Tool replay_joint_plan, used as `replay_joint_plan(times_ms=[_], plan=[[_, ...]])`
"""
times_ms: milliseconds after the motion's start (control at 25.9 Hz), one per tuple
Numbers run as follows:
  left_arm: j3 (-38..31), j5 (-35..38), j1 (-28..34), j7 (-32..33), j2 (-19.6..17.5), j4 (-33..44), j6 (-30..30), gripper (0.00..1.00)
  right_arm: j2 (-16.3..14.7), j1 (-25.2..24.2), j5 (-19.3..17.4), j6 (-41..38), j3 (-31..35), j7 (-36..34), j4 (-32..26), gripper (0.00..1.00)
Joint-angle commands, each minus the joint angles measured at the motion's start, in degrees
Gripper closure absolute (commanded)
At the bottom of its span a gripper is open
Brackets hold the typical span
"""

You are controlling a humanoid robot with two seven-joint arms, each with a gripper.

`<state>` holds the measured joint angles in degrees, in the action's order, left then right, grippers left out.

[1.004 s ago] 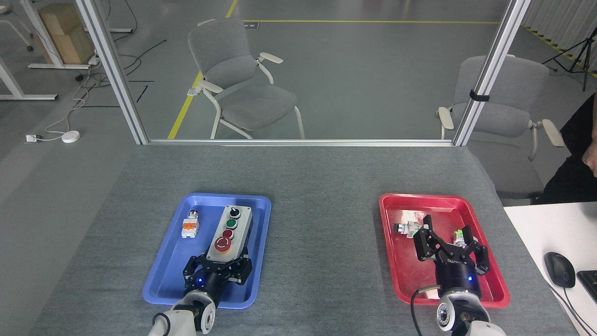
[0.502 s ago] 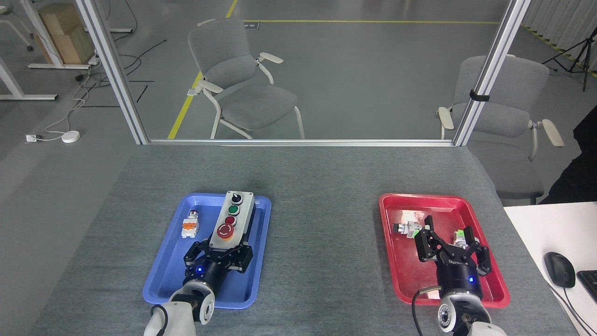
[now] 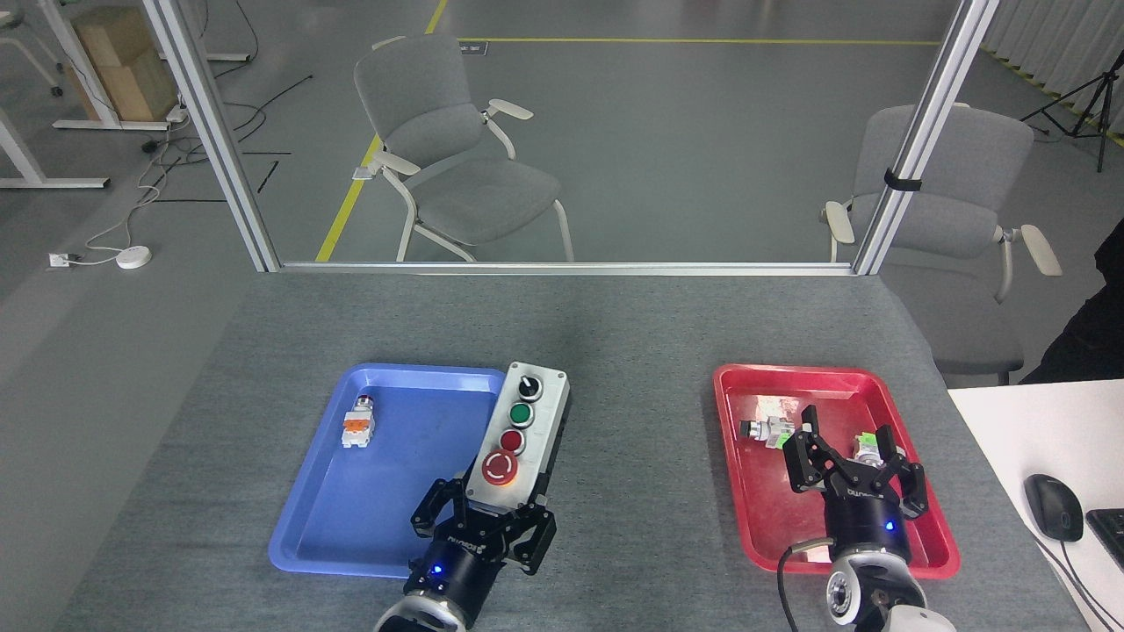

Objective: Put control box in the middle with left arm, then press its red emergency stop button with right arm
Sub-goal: 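Drag the control box out of the blue tray toward the table middle, then release the box, withdraw the left gripper, bring right gripper to box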

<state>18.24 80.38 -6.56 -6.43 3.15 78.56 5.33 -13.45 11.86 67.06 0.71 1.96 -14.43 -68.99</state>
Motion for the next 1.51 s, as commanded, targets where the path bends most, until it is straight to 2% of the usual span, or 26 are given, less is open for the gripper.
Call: replay_joint_plan(times_ms=[0, 77, 232, 348, 734, 773, 850, 1004, 1159, 1236, 1313, 1429, 1468], plan=[[7.25, 3.12, -2.58, 0.19, 2.73, -2.79, -4.19, 1.00, 0.00, 0.00, -0.09, 0.17, 0.15, 0.01, 0.00, 0.00], [9.18, 6.19, -4.78, 0.28, 4.58, -7.80, -6.21, 1.00, 0.09, 0.00, -0.09, -0.09, 1.47, 0.01, 0.00, 0.01], [13.75, 6.11, -10.58, 0.28, 4.76, -17.03, -9.82, 1.00, 0.18, -0.09, -0.17, -0.27, 2.61, 0.01, 0.00, 0.00], [15.16, 5.84, -14.19, 0.28, 4.84, -23.27, -10.26, 1.00, 0.18, -0.17, -0.17, -0.27, 2.61, 0.01, 0.00, 0.00], [18.23, 4.26, -19.02, 1.42, 4.93, -31.01, -9.46, 1.00, 0.18, -0.26, -0.17, -0.27, 2.44, 0.01, 0.09, 0.01], [18.23, 4.26, -19.11, 1.95, 4.93, -31.27, -9.29, 0.94, 0.18, -0.26, -0.17, -0.35, 2.44, 0.01, 0.09, 0.01], [18.23, 4.17, -19.19, 4.32, 4.93, -31.98, -9.29, 0.57, 0.26, -0.26, -0.17, -0.35, 2.53, 0.01, 0.09, 0.01], [18.32, 4.08, -19.20, 5.64, 4.93, -31.98, -9.20, 0.50, 0.35, -0.26, -0.17, -0.09, 2.61, -0.07, 0.09, 0.01], [18.85, 4.17, -19.19, 5.64, 4.93, -31.45, -9.29, 0.28, 0.18, -0.18, -0.17, 0.17, 2.53, -0.34, 0.09, 0.06], [19.11, 4.17, -19.11, 5.55, 4.84, -31.27, -9.90, 0.07, 0.09, -0.26, -0.17, -0.09, 2.53, -0.34, 0.09, 0.18], [19.29, 4.17, -19.11, 5.46, 4.93, -30.39, -9.90, 0.04, 0.00, -0.26, -0.17, -0.26, 2.44, -0.43, 0.09, 0.29], [19.20, 4.17, -18.14, 5.90, 4.84, -26.70, -9.73, 0.04, -0.09, -0.17, -0.17, -0.27, 2.44, -0.43, 0.09, 0.34], [19.20, 4.17, -17.00, 5.99, 4.84, -25.38, -9.46, 0.03, -0.26, -0.17, -0.17, -0.27, 2.44, -0.51, 0.09, 0.40]])
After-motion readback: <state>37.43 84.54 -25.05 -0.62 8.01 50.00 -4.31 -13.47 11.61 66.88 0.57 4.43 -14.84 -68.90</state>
